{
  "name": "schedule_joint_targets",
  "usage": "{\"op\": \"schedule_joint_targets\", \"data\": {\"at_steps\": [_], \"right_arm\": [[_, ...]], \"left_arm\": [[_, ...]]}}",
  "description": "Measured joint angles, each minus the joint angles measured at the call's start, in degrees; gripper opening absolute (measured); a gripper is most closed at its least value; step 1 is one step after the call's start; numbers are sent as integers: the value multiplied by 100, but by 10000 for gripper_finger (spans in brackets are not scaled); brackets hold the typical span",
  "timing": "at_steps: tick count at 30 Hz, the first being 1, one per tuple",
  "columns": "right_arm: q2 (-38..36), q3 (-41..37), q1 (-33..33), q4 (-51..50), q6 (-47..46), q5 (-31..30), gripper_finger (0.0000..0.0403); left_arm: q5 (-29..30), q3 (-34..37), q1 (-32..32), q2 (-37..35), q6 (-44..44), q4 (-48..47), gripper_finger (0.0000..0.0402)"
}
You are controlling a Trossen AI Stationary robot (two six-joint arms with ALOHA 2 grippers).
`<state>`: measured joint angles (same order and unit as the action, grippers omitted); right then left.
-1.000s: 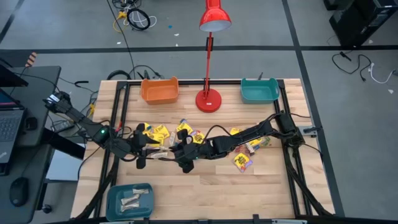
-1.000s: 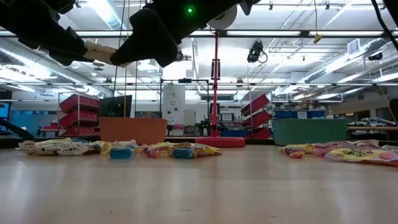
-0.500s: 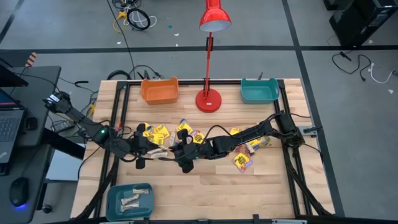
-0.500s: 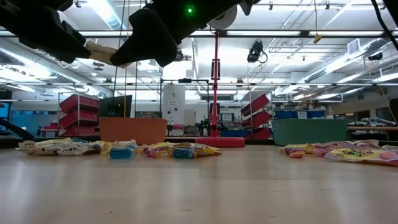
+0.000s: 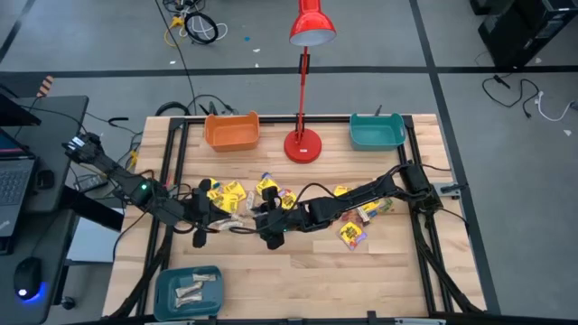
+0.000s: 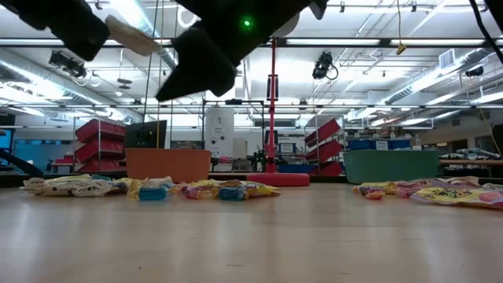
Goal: Sort candy
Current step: Put the white candy into the blue bin
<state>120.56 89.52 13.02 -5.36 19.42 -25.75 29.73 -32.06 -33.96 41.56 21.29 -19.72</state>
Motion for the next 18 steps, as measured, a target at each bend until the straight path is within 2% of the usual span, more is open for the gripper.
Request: {"op": "schedule_joint_targets", "data": {"at_steps": [3, 9, 18], "right_arm": [[-77, -2, 0, -547, -195, -294, 127], [-208, -4, -75, -1718, -818, -497, 123], [-234, -4, -340, -2618, -1236, -930, 122]], "left_arm": [[-243, -348, -65, 0, 579, -620, 1], [-1601, -908, -482, 109, 1952, -1195, 0], [-2737, -1677, -1499, 1218, 3983, -1866, 0]]}}
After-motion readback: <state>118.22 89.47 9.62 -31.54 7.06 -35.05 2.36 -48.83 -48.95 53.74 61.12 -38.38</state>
